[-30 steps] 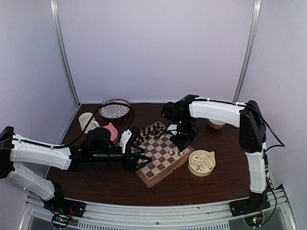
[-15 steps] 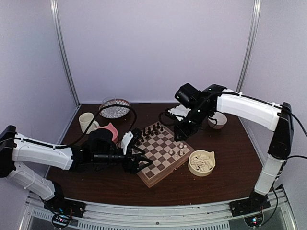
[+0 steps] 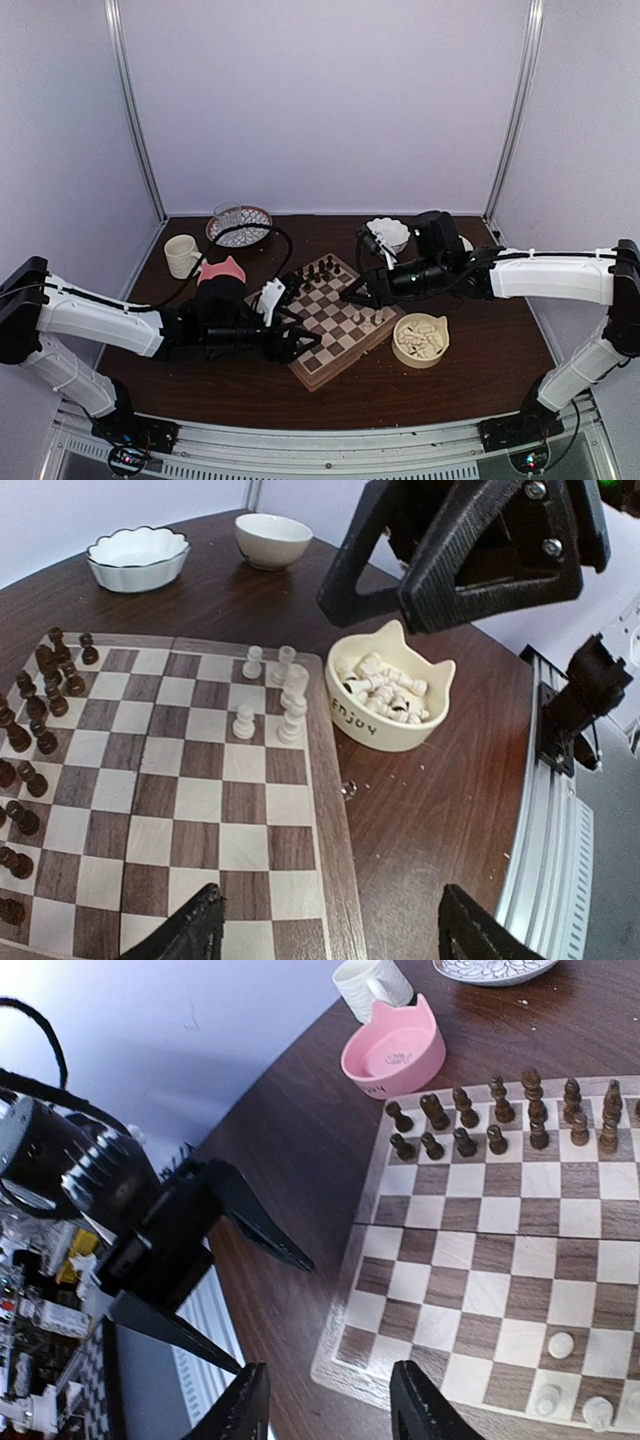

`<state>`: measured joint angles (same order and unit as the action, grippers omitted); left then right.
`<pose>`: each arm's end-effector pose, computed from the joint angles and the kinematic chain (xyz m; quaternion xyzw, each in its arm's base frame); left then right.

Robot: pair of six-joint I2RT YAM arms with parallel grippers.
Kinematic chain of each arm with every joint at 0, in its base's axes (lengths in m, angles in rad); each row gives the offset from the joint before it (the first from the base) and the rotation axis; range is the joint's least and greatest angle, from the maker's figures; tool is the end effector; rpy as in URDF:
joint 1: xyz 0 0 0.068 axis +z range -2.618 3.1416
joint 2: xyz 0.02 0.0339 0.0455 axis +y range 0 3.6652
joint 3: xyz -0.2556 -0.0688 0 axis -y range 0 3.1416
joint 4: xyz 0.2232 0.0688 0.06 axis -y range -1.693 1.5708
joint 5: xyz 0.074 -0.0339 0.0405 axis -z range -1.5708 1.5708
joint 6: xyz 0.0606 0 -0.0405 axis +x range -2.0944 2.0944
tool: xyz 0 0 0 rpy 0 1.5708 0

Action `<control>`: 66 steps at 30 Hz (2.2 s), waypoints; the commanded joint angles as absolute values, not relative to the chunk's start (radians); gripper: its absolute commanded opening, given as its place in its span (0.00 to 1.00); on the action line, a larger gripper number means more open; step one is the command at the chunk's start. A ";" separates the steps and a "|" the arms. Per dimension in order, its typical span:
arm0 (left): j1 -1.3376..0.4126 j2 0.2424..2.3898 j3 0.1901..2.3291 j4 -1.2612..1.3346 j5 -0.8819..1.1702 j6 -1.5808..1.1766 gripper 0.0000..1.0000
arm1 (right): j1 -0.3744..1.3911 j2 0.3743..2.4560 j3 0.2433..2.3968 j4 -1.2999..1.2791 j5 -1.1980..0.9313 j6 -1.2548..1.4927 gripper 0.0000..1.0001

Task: Set up the chess pieces on the board
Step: Pick up the chess pile from the storage box.

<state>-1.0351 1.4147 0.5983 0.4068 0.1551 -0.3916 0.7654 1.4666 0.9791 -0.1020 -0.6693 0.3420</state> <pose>0.1449 -0.2624 0.1911 0.3039 0.7774 -0.4068 0.3711 0.2045 0.2486 0.2486 -0.3264 0.7820 0.4804 0.2262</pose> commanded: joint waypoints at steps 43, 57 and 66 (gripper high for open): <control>-1.074 1.552 0.699 0.426 -0.007 -0.334 0.72 | 0.606 1.585 0.727 0.698 -0.851 0.813 0.50; -1.084 1.557 0.704 0.422 -0.003 -0.348 0.72 | 0.488 1.317 0.631 0.315 -0.538 0.609 0.85; -1.094 1.545 0.706 0.410 -0.027 -0.324 0.72 | 0.412 1.130 0.656 -0.061 -0.516 0.530 1.00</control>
<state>-1.0866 1.5543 0.6849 0.3904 -0.0162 -0.3382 0.4149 1.2221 0.5846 0.2123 -0.5743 0.6220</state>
